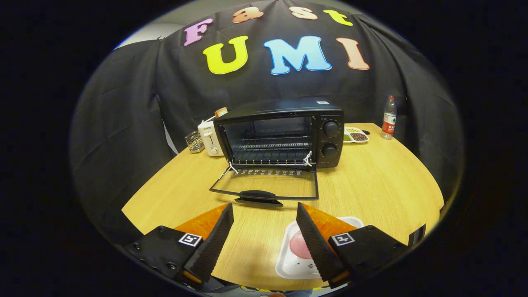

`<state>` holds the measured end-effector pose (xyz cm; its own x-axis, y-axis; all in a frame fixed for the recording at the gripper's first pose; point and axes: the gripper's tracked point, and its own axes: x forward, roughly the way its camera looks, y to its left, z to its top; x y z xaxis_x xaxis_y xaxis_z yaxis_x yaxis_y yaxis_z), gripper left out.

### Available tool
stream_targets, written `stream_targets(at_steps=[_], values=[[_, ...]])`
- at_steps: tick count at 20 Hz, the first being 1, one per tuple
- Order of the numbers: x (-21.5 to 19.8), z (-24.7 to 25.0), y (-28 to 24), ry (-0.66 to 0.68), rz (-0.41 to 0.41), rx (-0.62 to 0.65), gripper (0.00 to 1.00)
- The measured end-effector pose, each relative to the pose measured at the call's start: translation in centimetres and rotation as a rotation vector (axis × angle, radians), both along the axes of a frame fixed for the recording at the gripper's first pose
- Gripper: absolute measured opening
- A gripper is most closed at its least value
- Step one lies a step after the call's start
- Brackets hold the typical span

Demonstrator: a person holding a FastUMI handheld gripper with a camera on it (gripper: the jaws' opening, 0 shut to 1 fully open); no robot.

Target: Open the toaster oven, put the food inside, and close the toaster oven door.

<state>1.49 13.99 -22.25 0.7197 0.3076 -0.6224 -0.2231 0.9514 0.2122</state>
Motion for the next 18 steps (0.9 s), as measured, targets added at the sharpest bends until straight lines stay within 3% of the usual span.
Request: stream_targets(at_steps=[5, 12, 18], values=[[-0.7, 0.0, -4.2, 0.098, 0.032, 0.044, 0.98], [-1.7, -2.6, -9.1, 0.404, 0.06, 0.117, 0.98], [-2.4, -4.9, -11.3, 0.59, 0.086, 0.139, 0.99]])
